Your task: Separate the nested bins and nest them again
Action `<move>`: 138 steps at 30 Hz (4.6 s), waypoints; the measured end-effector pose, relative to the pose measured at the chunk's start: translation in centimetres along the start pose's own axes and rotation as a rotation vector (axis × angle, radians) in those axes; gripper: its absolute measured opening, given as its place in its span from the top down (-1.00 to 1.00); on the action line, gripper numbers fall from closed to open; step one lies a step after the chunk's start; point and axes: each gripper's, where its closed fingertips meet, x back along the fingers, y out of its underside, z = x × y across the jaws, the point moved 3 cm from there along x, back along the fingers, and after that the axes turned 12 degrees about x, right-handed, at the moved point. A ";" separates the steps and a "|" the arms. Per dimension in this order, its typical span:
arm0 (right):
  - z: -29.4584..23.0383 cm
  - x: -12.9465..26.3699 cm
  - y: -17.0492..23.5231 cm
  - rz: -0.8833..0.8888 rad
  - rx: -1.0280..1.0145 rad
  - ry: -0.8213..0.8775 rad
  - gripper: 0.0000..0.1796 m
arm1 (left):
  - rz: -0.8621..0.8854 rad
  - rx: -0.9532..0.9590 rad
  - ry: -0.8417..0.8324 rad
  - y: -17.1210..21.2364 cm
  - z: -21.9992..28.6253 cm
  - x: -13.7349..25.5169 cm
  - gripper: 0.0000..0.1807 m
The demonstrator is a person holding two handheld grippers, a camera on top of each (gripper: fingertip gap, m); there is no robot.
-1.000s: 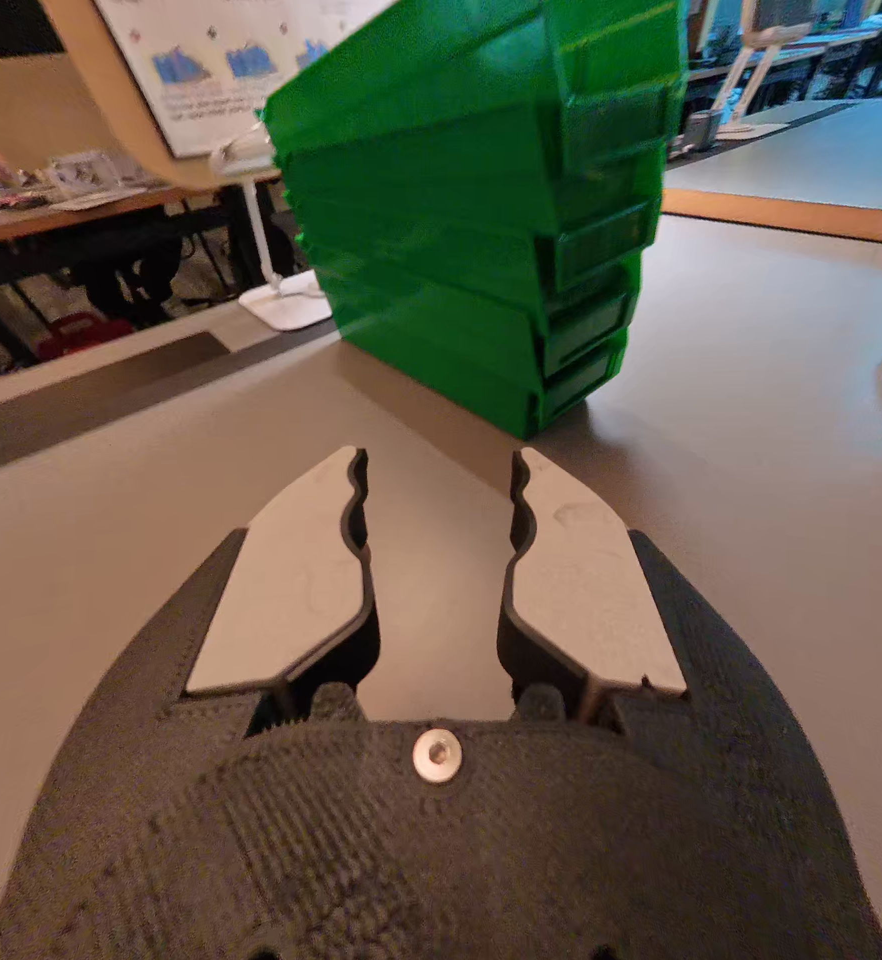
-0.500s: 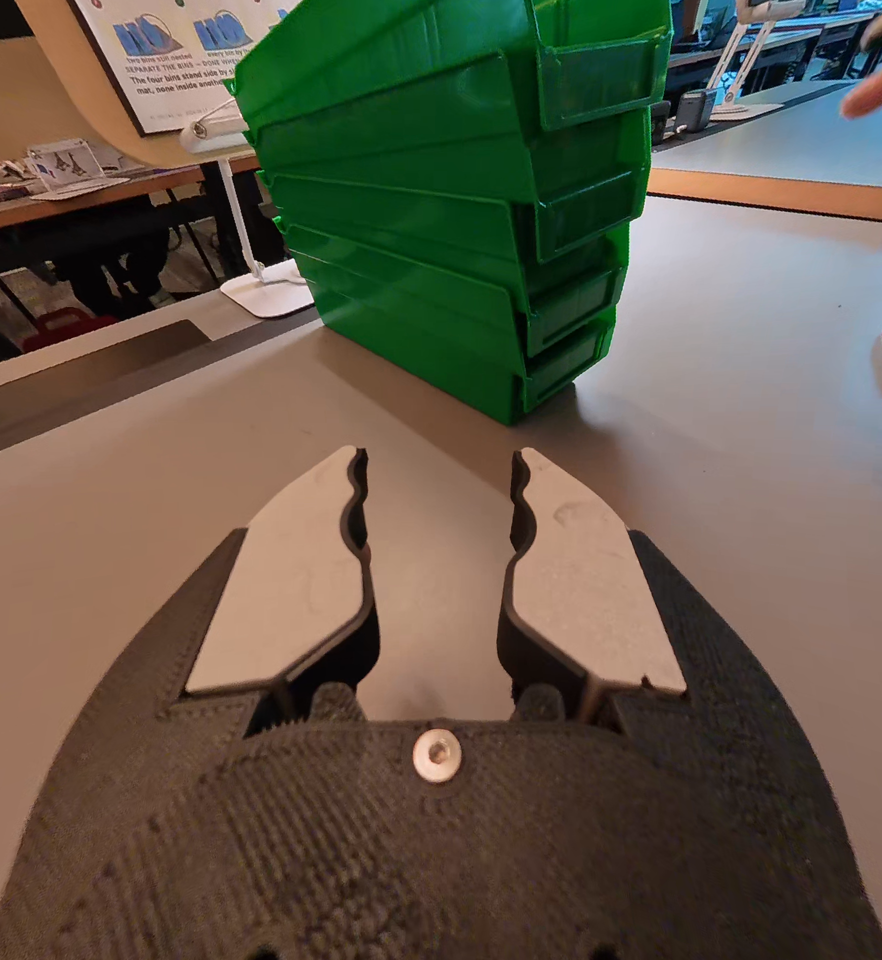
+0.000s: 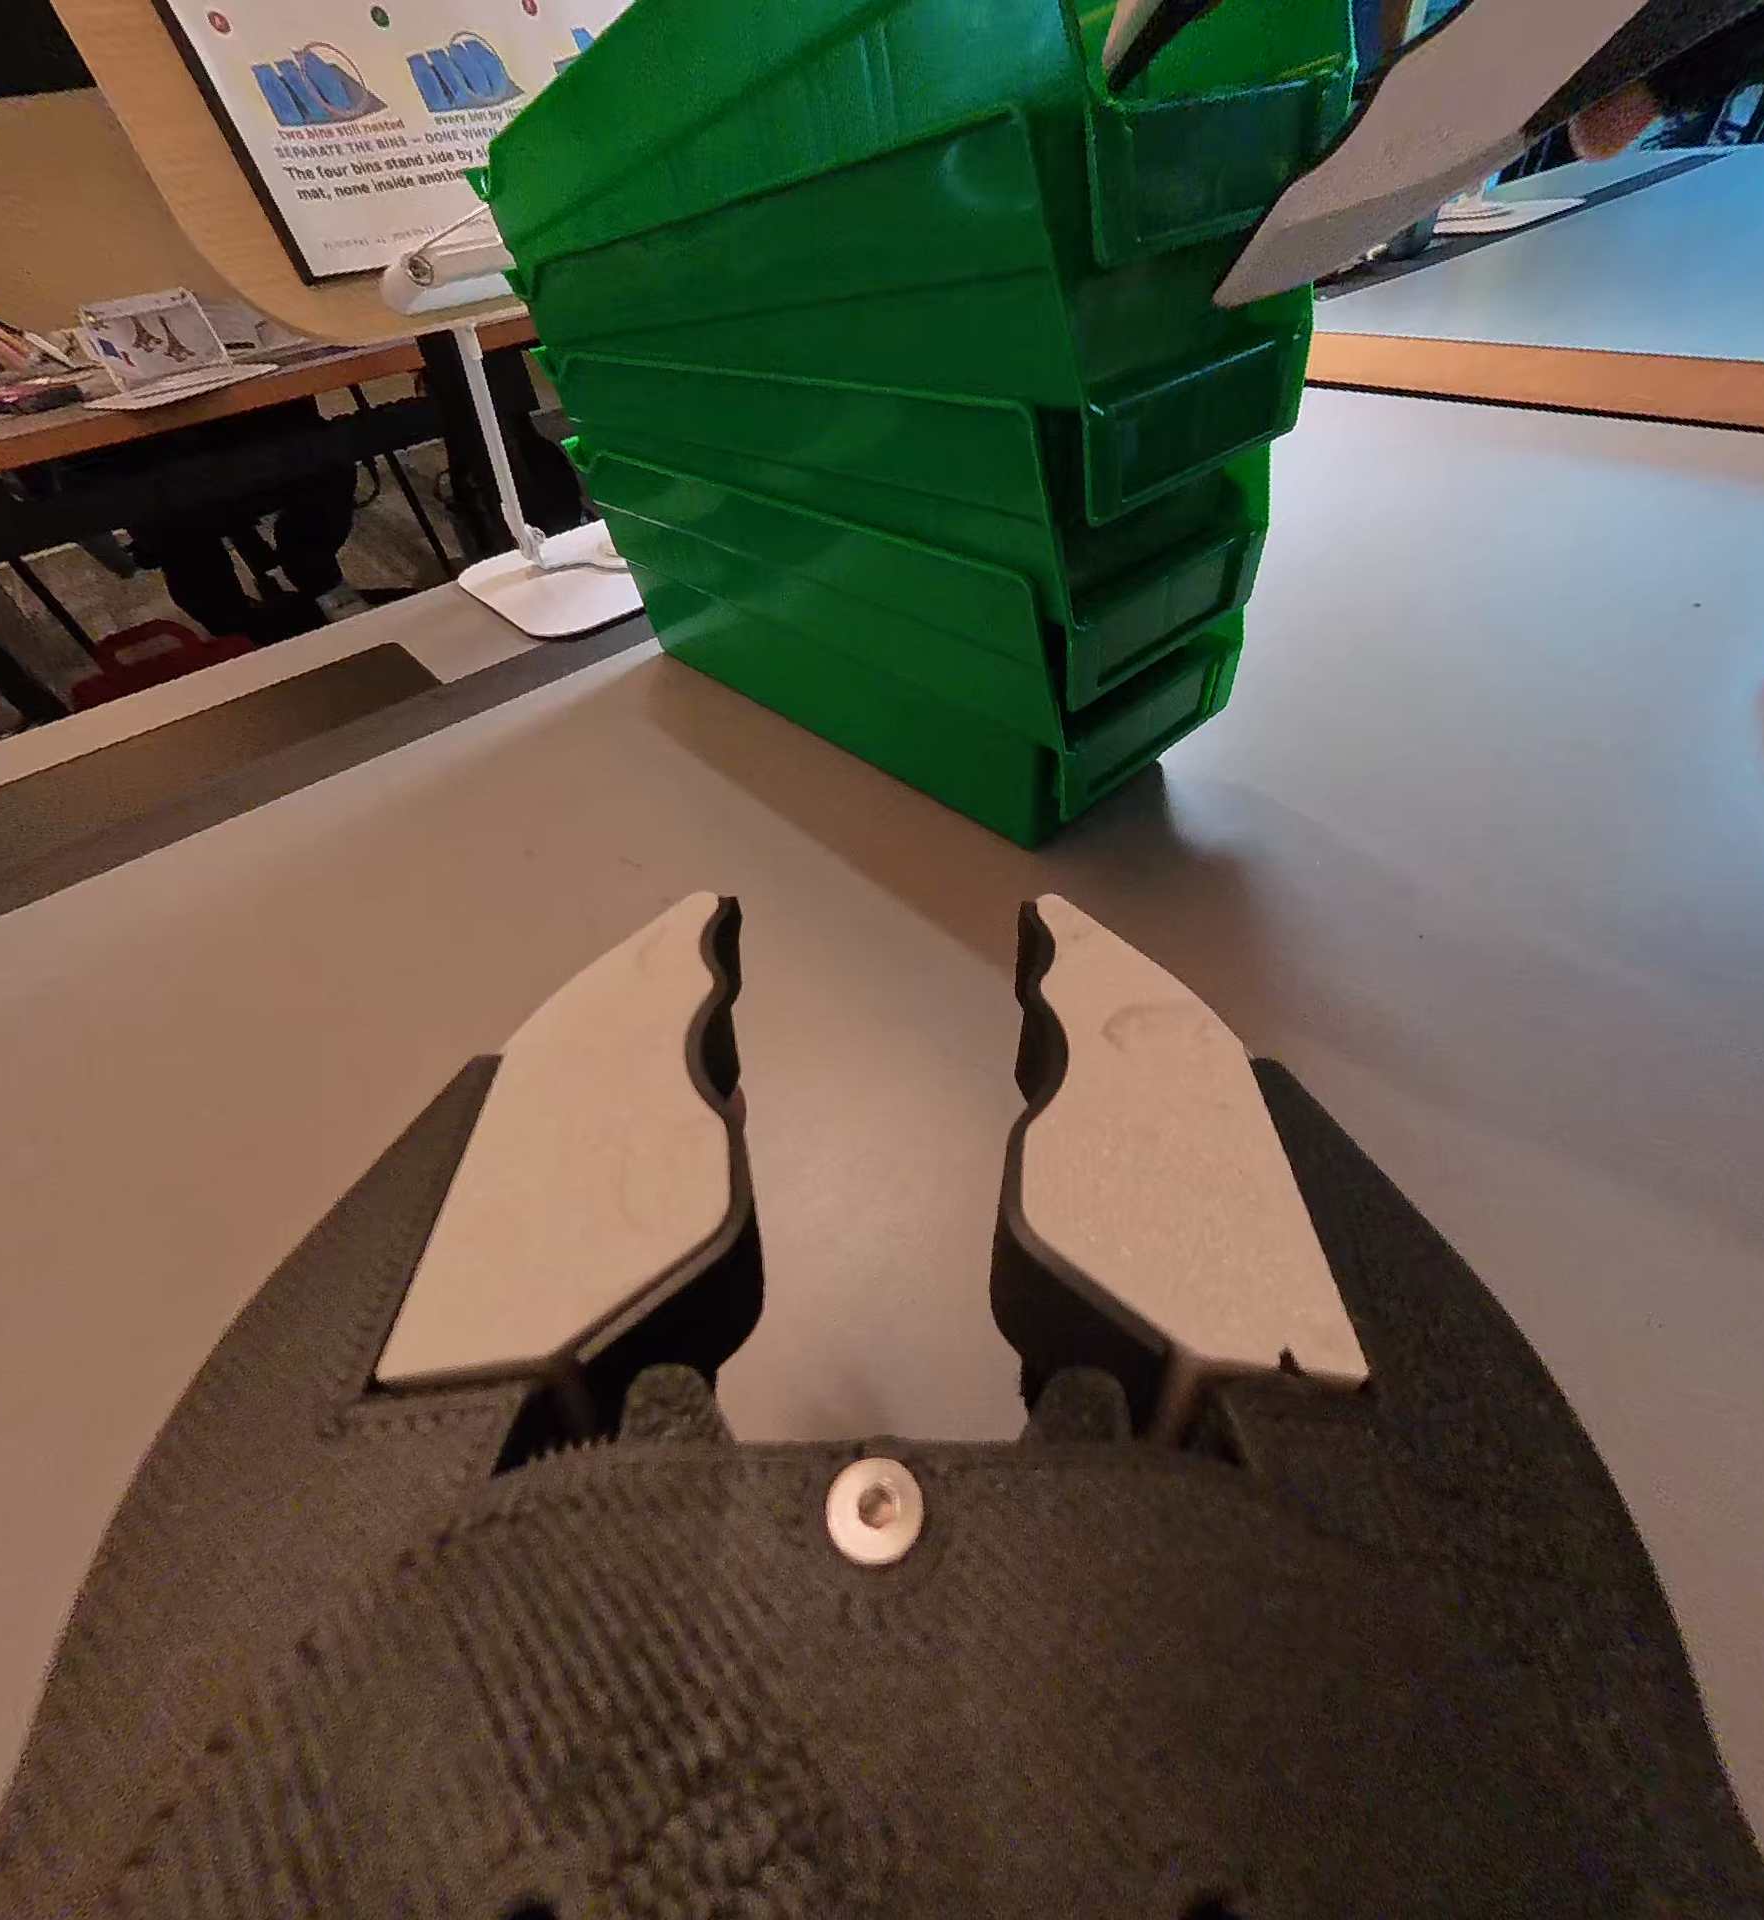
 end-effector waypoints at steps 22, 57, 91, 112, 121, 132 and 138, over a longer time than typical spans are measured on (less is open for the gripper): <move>1.4 -0.5 0.7 -0.023 -0.061 -0.033 0.64 | 0.001 0.004 0.009 0.0 0.1 0.0 0.46; -6.4 2.3 17.1 -0.196 -0.089 0.181 0.65 | -0.031 0.013 -0.006 0.4 -0.2 -0.4 0.46; -6.0 7.6 15.9 0.143 -0.328 0.279 0.45 | -0.065 0.018 -0.006 0.9 -0.3 -0.8 0.47; -3.3 -3.9 -0.7 0.023 -0.095 0.011 0.58 | -0.028 -0.025 0.012 0.4 0.3 -0.2 0.46; -3.4 -4.5 -0.5 0.017 -0.075 0.003 0.57 | -0.031 -0.023 0.008 0.5 0.3 -0.3 0.47; -3.0 -4.4 -0.2 0.009 -0.020 0.038 0.65 | -0.027 -0.024 0.010 0.4 0.3 -0.2 0.47; -1.0 -2.7 -0.2 0.010 -0.016 0.097 0.65 | -0.031 -0.023 0.009 0.5 0.3 -0.2 0.47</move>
